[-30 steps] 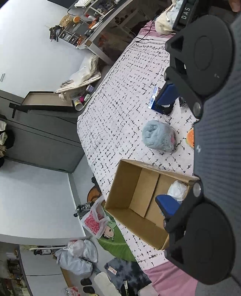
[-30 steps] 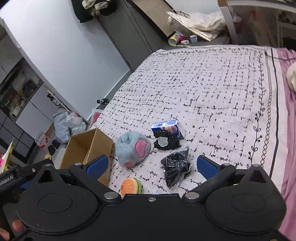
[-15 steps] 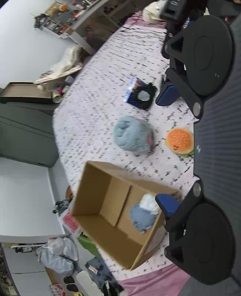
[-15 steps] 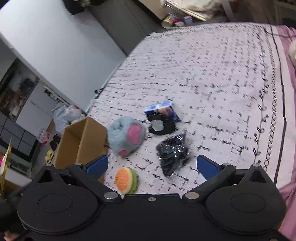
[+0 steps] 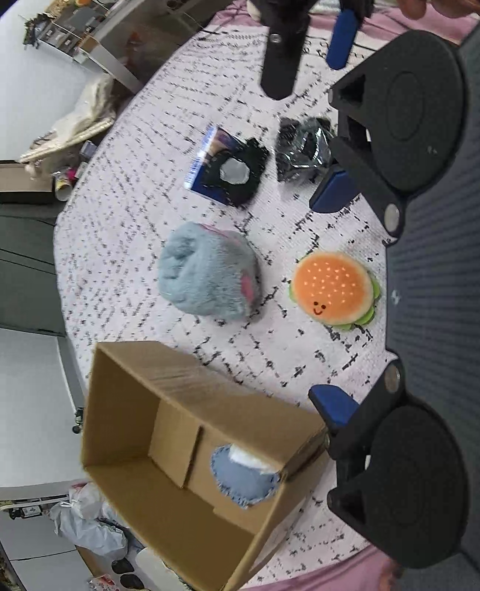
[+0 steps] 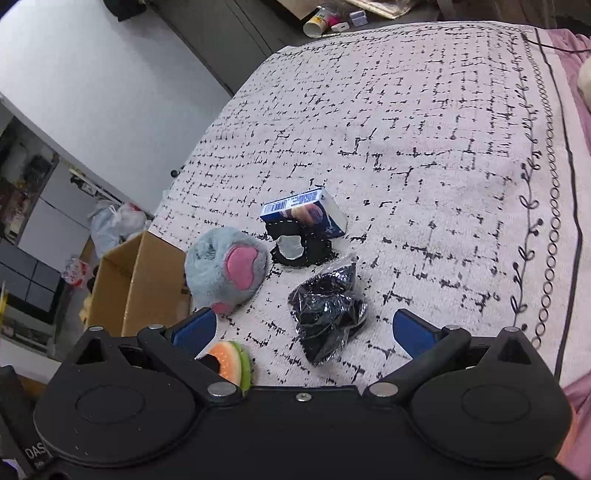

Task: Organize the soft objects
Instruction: 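Grasp the burger plush with the left tool while the right tool grasps the black bag, then lift the burger plush and black bag and carry both over the box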

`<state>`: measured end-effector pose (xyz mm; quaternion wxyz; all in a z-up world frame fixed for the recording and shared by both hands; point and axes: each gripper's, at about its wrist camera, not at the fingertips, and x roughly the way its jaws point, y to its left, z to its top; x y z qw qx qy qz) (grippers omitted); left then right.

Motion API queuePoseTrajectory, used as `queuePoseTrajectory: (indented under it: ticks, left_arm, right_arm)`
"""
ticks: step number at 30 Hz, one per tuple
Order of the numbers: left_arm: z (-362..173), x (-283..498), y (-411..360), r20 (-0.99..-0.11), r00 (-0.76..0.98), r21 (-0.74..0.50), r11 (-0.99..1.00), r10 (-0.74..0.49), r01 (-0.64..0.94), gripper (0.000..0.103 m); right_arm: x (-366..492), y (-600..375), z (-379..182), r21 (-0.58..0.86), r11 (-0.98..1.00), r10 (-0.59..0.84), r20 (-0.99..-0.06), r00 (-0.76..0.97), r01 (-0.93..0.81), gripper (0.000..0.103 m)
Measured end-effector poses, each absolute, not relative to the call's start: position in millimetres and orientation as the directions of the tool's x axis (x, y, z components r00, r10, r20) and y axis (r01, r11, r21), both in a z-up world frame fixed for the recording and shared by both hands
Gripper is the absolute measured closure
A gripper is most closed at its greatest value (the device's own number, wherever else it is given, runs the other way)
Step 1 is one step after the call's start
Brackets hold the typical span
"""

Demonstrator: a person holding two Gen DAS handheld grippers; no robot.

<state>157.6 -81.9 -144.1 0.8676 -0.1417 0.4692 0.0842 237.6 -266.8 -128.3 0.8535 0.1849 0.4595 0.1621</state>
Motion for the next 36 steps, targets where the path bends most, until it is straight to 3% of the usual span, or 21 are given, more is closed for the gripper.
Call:
queuePoseTrajectory:
  ticks: [9,18,23,25,30,36]
  left_arm:
    - [-173,167,-85,-0.867,0.498,-0.159,0.94,0.013,-0.301,0.017]
    - [-184,169,-84,-0.869,0.494,-0.153,0.935,0.027,-0.321,0.055]
    - [-181,168,-80,-0.863,0.504,-0.166,0.926,0.03,-0.338,0.059]
    - [-179,166,-79,-0.86,0.509,-0.167,0.924,0.034,-0.343,0.06]
    - [-165,159,-77,-0.846,0.532,-0.175,0.922,0.039,-0.346,0.06]
    - [-140,151,-78,-0.813,0.58,-0.185,0.927,0.041,-0.325,0.06]
  right_arm:
    - [253,-257,-143,0.411,0.901,0.423,-0.754,0.502,-0.141,0.0]
    - [262,-238,-160,0.304,0.936,0.351,-0.805,0.478,-0.176,0.001]
    - [261,-228,-167,0.249,0.945,0.323,-0.822,0.469,-0.214,0.016]
    - [260,-226,-170,0.23,0.946,0.312,-0.831,0.46,-0.226,0.041]
    - [252,-226,-163,0.201,0.949,0.299,-0.815,0.496,-0.242,0.053]
    - [240,-227,-146,0.208,0.943,0.322,-0.768,0.553,-0.26,0.057]
